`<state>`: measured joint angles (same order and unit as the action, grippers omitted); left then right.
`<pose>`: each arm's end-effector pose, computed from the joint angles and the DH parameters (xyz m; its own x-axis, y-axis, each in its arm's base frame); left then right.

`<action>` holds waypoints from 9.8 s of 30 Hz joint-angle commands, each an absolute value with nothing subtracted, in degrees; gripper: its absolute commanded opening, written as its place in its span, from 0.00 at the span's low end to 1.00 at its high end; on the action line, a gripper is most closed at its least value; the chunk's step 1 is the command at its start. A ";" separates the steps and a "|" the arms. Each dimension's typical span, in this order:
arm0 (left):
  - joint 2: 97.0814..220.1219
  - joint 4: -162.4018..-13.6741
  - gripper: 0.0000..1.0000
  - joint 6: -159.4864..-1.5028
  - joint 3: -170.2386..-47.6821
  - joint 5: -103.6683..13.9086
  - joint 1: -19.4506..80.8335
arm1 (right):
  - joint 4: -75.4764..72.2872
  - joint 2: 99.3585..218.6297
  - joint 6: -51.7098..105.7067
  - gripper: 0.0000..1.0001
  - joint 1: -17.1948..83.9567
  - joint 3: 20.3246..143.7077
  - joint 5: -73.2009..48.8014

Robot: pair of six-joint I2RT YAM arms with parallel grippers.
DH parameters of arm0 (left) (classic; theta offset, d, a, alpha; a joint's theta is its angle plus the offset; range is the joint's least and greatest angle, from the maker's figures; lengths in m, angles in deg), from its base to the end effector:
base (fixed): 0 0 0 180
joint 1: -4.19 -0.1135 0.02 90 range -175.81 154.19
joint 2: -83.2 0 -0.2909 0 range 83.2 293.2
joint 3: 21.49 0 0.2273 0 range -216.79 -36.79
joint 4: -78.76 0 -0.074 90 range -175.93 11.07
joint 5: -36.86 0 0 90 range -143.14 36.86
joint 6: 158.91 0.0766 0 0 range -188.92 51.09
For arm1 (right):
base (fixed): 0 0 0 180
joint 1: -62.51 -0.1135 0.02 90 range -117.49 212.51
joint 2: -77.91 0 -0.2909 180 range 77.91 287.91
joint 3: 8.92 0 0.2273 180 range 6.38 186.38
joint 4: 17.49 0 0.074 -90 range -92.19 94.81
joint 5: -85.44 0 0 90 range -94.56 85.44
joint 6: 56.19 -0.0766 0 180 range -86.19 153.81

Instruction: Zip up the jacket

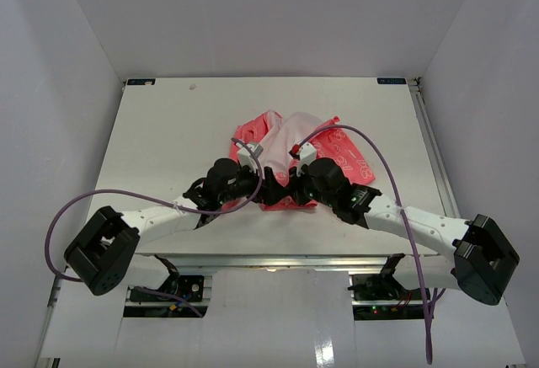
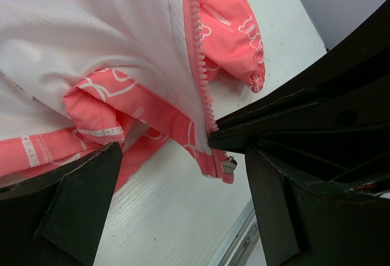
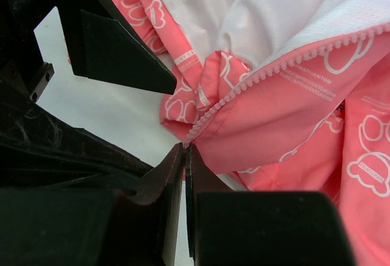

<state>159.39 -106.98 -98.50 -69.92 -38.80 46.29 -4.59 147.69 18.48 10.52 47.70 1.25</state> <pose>0.2018 -0.2079 0.2346 -0.6468 -0.0604 -0.7603 0.5756 0.6154 -0.5385 0.1759 0.2125 0.2687 -0.4533 -0.1529 -0.8781 -0.6304 0.7514 0.1946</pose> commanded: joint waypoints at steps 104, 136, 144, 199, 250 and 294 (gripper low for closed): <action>181.90 -110.02 0.58 -95.46 -83.03 -26.77 47.17 | -17.23 114.67 7.80 0.61 8.10 23.43 16.36; 176.53 -120.40 0.00 -96.43 -78.97 -12.34 46.64 | -50.00 121.12 14.37 0.58 18.60 7.61 -7.61; 176.89 -121.79 0.00 -96.95 -78.75 -10.55 46.50 | -54.19 127.22 15.21 0.46 22.45 8.77 -17.52; 176.36 -126.36 0.00 -99.85 -76.96 -7.35 45.59 | -65.82 142.65 14.57 0.41 23.75 9.95 -18.58; 176.89 -127.51 0.00 -102.10 -76.96 -5.01 44.36 | -61.15 140.53 15.85 0.29 23.84 10.92 -17.90; 175.00 -123.54 0.52 -99.96 -76.06 -6.31 43.57 | -68.78 142.62 13.73 0.08 23.85 10.76 -20.76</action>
<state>178.92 -126.78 -103.15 -76.78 -6.05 43.84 -63.36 144.54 14.22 23.55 11.00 -19.99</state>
